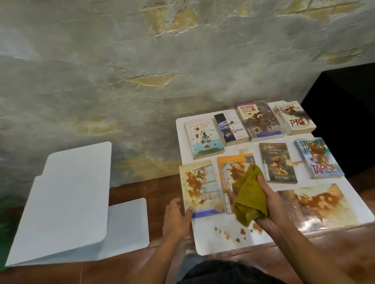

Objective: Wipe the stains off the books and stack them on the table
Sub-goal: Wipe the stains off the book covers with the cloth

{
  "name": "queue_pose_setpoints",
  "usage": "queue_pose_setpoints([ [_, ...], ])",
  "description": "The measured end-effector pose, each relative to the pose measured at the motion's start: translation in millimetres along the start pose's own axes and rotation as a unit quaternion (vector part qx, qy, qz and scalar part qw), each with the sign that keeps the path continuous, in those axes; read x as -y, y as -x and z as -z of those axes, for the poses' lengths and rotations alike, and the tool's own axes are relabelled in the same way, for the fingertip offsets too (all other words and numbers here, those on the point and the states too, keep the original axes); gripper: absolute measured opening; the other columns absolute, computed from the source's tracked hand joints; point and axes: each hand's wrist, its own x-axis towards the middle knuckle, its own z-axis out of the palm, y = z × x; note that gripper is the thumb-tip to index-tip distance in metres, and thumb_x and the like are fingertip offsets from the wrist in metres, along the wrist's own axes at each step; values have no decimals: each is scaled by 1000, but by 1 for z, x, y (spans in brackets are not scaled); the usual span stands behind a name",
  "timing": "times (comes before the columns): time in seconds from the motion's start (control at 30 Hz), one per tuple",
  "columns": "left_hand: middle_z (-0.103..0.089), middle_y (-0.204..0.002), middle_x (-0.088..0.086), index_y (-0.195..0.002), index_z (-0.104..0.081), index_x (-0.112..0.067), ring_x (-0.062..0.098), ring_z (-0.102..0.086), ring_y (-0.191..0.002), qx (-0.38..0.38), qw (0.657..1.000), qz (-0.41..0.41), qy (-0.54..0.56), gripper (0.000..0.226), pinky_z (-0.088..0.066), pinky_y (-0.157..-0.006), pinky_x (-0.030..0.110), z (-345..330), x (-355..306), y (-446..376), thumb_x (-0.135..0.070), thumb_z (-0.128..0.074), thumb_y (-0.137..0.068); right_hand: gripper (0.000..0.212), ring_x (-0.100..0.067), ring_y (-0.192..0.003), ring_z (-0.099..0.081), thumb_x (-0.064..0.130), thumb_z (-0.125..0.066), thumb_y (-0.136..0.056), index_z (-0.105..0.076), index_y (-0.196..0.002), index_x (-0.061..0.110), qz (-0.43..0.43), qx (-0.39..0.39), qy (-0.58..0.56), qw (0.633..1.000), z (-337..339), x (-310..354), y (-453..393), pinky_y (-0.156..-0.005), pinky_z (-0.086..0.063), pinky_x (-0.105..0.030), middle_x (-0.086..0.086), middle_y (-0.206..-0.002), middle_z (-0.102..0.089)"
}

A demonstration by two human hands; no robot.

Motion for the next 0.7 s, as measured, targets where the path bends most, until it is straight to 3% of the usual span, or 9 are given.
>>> queue_pose_setpoints([
  [0.13, -49, -145, -1, -152, -23, -28, 16, -53, -125, 69, 997, -1, 17, 78, -51, -95, 38, 3, 12, -26, -41, -70, -91, 61, -50, -132, -46, 26, -74, -89, -49, -144, 16, 74, -26, 35, 996, 1, -19, -14, -102, -34, -73, -28, -142, -51],
  [0.23, -53, -144, -6, -154, -14, -31, 18, -55, -129, 126, 989, -18, 70, 88, -49, -103, 48, -1, 16, -44, -41, -73, -89, 45, -46, -118, -58, 19, -59, -93, -53, -135, 5, 113, -47, 100, 987, -2, -29, -22, -96, -45, -68, -25, -128, -62],
  [0.3, -54, -142, -9, -153, -14, -34, 15, -56, -127, 156, 983, -24, 96, 91, -50, -104, 47, -2, 15, -46, -37, -76, -88, 43, -41, -110, -65, 24, -72, -88, -59, -124, 6, 137, -86, 184, 970, -2, -37, -24, -91, -54, -61, -18, -116, -70],
  [0.37, -53, -143, -11, -152, -15, -36, 14, -55, -127, 157, 981, -25, 110, 93, -52, -102, 44, -4, 15, -47, -33, -79, -85, 43, -33, -107, -67, 34, -78, -85, -62, -118, 11, 153, -117, 360, 913, -3, -45, -26, -88, -58, -48, -10, -109, -71],
  [0.43, -51, -144, -8, -155, -16, -31, 15, -55, -129, 150, 979, -19, 135, 97, -54, -93, 24, -6, 16, -49, -23, -82, -83, 26, -19, -101, -66, 33, -73, -89, -63, -110, 20, 158, -157, 515, 828, -3, -52, -34, -80, -56, -30, 3, -103, -68],
  [0.5, -50, -145, -5, -156, -17, -25, 16, -54, -129, 139, 978, -22, 153, 99, -51, -80, 9, -9, 15, -49, -13, -83, -82, 22, -16, -97, -65, 35, -73, -89, -62, -105, 26, 162, -164, 599, 767, -3, -58, -45, -81, -56, -32, 6, -101, -68],
  [0.6, -52, -139, -15, -154, -23, -32, 10, -55, -126, 127, 980, -16, 154, 99, -50, -91, 22, -15, 19, -48, -12, -84, -79, 24, -18, -95, -62, 34, -73, -88, -62, -107, 23, 140, -145, 700, 686, -4, -67, -62, -85, -52, -34, 4, -100, -66],
  [0.7, -58, -135, -17, -151, -28, -41, 8, -58, -122, 111, 982, -6, 153, 97, -54, -99, 42, -18, 22, -51, -14, -85, -78, 24, -19, -88, -58, 29, -71, -90, -62, -109, 16, 121, -141, 732, 655, -12, -79, -72, -77, -43, -27, 2, -93, -61],
])
